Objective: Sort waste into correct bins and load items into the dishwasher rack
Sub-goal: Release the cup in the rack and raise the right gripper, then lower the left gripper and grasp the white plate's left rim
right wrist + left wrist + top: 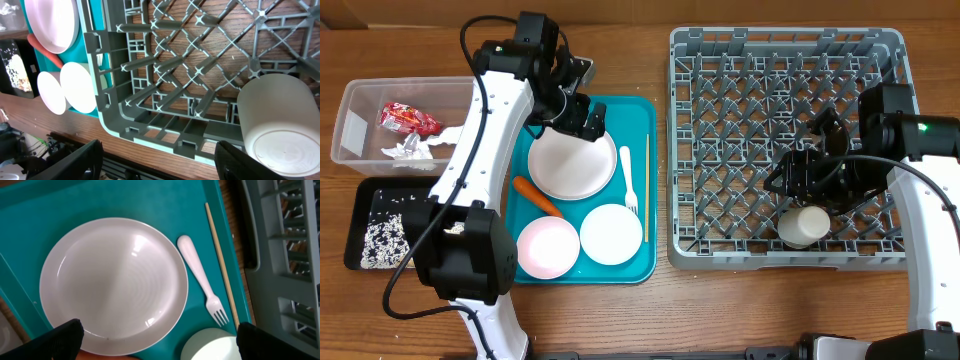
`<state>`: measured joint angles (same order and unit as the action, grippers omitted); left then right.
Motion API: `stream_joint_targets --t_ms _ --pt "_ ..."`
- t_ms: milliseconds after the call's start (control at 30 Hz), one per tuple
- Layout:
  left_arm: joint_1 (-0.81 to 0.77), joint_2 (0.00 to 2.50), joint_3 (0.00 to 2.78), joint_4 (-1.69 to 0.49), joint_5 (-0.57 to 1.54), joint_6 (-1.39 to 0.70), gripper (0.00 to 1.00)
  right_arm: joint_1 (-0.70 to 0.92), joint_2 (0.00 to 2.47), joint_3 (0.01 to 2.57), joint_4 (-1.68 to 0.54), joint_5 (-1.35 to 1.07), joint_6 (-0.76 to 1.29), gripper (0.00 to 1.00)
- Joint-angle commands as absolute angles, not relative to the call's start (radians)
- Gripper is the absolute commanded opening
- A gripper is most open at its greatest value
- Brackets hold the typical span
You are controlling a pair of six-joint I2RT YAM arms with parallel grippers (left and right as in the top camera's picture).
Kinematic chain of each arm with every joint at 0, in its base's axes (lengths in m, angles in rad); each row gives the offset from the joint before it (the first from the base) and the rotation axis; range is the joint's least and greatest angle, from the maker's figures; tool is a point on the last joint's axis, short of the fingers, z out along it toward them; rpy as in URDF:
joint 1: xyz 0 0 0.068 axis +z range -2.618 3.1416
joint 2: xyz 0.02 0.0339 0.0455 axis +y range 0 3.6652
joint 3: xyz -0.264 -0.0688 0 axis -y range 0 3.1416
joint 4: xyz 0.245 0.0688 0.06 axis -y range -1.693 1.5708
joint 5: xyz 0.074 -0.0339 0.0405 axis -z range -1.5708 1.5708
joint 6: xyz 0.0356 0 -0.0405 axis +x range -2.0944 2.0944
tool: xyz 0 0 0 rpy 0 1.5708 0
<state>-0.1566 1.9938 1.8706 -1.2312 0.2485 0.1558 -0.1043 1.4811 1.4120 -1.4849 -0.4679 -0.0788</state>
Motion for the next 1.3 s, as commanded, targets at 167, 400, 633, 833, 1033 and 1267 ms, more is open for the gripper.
stream_joint_targets --t_ms 167,400,633,833,1033,1267 --pt "-0.134 2.006 1.872 -1.226 -0.020 -0.088 1.00 -0.106 1.476 1.420 -1.484 -0.496 -0.087 0.75" --pt "-0.133 2.009 1.838 -1.187 -0.116 -0.150 1.00 -0.106 1.476 1.420 -1.483 -0.495 -0.088 0.75" --pt "-0.131 2.009 1.764 -1.102 -0.115 -0.131 0.91 -0.106 1.476 1.420 -1.483 -0.487 -0.088 0.76" --pt "-0.130 2.019 1.634 -0.987 -0.115 -0.097 1.00 -0.106 1.476 1.420 -1.483 -0.468 -0.087 0.76" --pt "-0.128 2.029 1.560 -0.934 -0.133 -0.097 0.95 -0.106 1.476 1.420 -1.485 -0.464 -0.087 0.76" --pt "-0.110 2.030 1.485 -0.866 -0.146 -0.098 0.95 -0.106 1.476 1.420 -1.491 -0.461 -0.087 0.75"
